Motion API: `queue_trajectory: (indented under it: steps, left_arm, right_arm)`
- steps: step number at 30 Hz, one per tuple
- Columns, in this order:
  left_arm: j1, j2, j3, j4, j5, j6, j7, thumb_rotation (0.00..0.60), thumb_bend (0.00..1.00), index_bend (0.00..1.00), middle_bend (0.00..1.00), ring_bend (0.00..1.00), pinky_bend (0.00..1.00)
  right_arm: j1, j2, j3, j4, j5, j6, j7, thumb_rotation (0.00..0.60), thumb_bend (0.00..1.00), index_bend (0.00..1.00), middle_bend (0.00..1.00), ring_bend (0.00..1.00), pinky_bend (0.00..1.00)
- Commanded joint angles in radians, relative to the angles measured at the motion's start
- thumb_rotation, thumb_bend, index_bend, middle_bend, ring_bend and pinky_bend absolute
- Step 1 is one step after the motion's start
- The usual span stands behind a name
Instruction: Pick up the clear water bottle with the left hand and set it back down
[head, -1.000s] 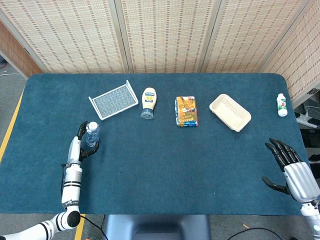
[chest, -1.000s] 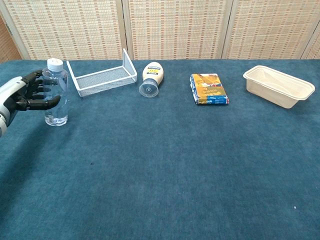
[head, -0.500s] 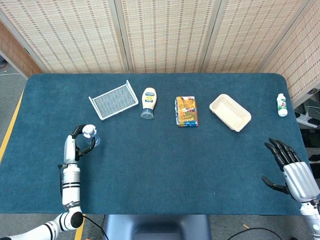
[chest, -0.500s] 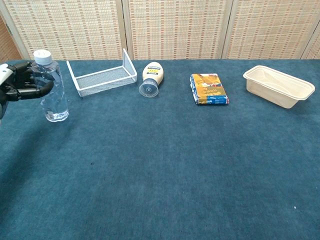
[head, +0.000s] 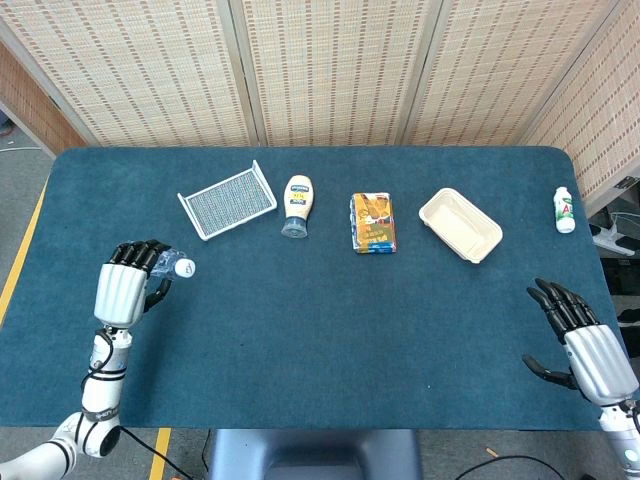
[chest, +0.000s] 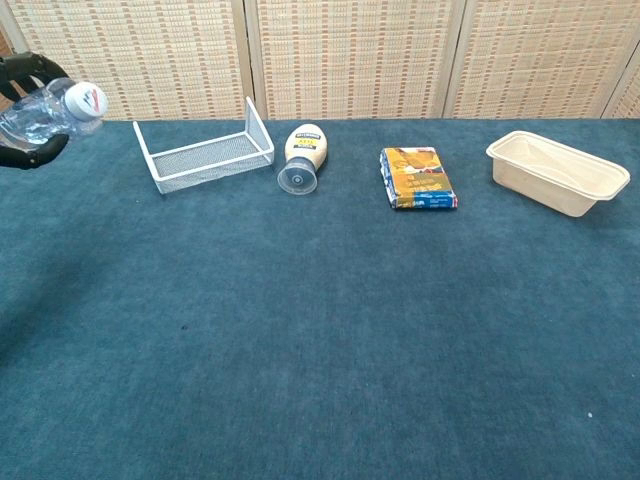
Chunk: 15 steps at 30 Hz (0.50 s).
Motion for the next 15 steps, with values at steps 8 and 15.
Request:
queue_trajectory:
  steps: [8,15]
  left_arm:
    - [0.042,0.118,-0.069,-0.484,-0.218,-0.176,-0.735,0.600,0.64,0.67,0.73,0.62,0.58]
    - [0.063,0.205,-0.104,-0.633,-0.305,-0.293,-0.940,0.600,0.68,0.68,0.73,0.62,0.59]
  right_arm:
    - [0.003,0.005,-0.002,-0.009,0.006,-0.013,-0.004,0.600,0.13,0.00,0.00,0.00,0.12]
    - [0.005,0.007,-0.004,-0.013,0.005,-0.020,-0.007,0.600,0.13,0.00,0.00,0.00,0.12]
